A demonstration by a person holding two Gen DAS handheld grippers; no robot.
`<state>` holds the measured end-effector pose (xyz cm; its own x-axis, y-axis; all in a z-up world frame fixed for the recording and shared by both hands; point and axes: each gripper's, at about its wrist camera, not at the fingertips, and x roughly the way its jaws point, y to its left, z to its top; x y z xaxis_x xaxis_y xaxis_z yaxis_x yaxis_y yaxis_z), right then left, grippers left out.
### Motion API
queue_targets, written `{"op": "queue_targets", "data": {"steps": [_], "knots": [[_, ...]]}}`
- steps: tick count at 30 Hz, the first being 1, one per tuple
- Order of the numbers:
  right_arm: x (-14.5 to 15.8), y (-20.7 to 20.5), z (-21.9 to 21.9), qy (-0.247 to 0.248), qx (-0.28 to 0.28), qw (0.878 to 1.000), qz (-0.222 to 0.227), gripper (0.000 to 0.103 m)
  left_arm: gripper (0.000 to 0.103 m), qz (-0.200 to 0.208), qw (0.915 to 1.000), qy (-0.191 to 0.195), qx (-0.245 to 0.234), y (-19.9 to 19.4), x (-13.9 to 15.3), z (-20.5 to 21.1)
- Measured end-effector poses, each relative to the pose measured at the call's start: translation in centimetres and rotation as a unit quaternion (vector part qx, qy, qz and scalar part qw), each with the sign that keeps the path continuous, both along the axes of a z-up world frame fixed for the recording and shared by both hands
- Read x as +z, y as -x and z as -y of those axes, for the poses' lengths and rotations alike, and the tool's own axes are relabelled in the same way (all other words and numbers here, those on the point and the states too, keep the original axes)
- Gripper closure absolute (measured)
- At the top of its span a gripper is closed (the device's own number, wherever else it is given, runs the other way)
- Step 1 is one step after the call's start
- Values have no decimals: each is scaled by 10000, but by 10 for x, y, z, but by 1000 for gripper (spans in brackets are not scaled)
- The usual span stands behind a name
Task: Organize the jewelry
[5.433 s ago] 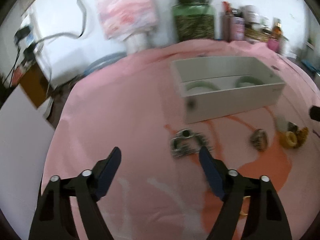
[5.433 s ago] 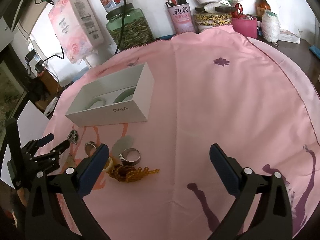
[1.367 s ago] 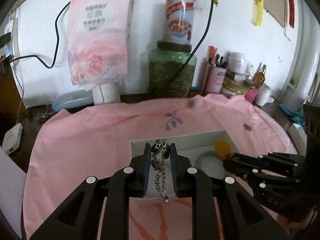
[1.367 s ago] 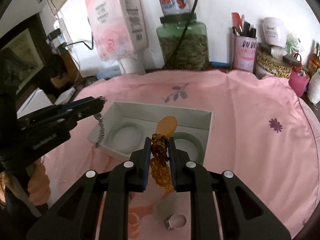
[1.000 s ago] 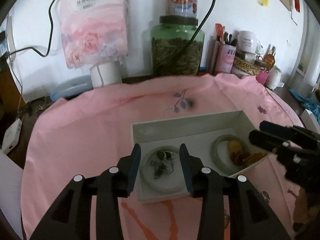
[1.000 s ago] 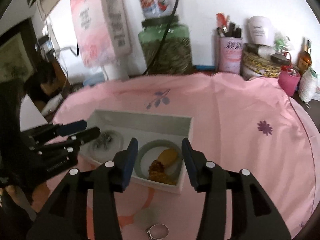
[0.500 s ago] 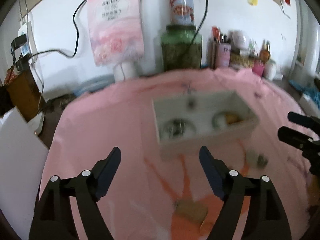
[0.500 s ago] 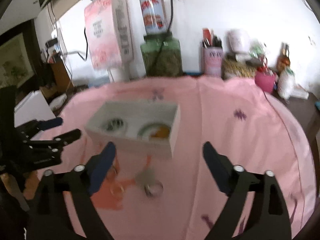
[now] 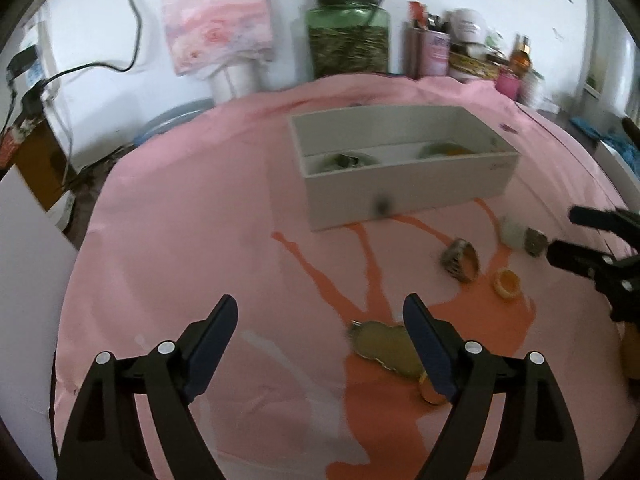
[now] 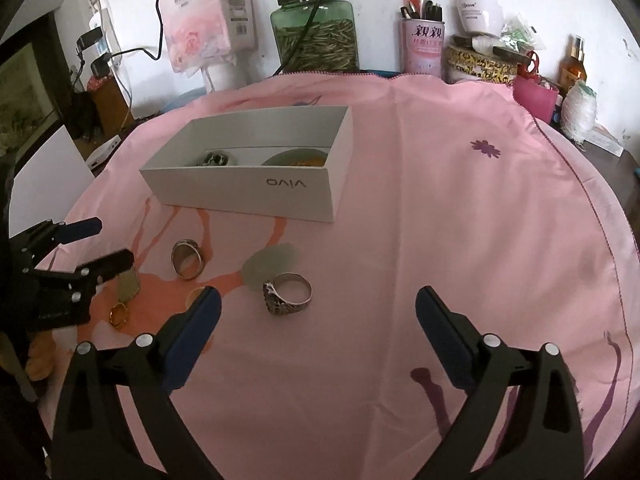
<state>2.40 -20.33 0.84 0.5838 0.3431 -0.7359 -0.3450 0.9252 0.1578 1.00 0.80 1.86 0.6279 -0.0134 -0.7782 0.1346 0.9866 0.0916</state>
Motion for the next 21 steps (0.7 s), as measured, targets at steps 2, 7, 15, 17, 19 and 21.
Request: {"op": "queue_targets", "data": {"steps": [2, 7, 15, 17, 19, 21], "knots": [[-1, 0, 1, -2, -4, 10000, -17, 10, 16, -75, 9998, 19, -199, 4, -2, 5], [-4, -2, 4, -52, -30, 9999, -119, 10, 14, -231, 9984, -175, -481, 11, -11, 14], [-4, -4, 3, -53, -14, 9998, -175, 9, 12, -9, 9975, -694, -145, 7, -10, -1], [-4, -4, 3, -48, -10, 9998, -171, 9, 12, -75, 9978, -592, 297, -1, -9, -21], [-4, -3, 3, -39, -5, 9999, -151, 9, 13, -122, 9980, -344, 523, -5, -6, -33], [-3, -2, 2, -23, 10, 9999, -116, 9, 13, -17, 9983, -203, 539, -3, -1, -35]]}}
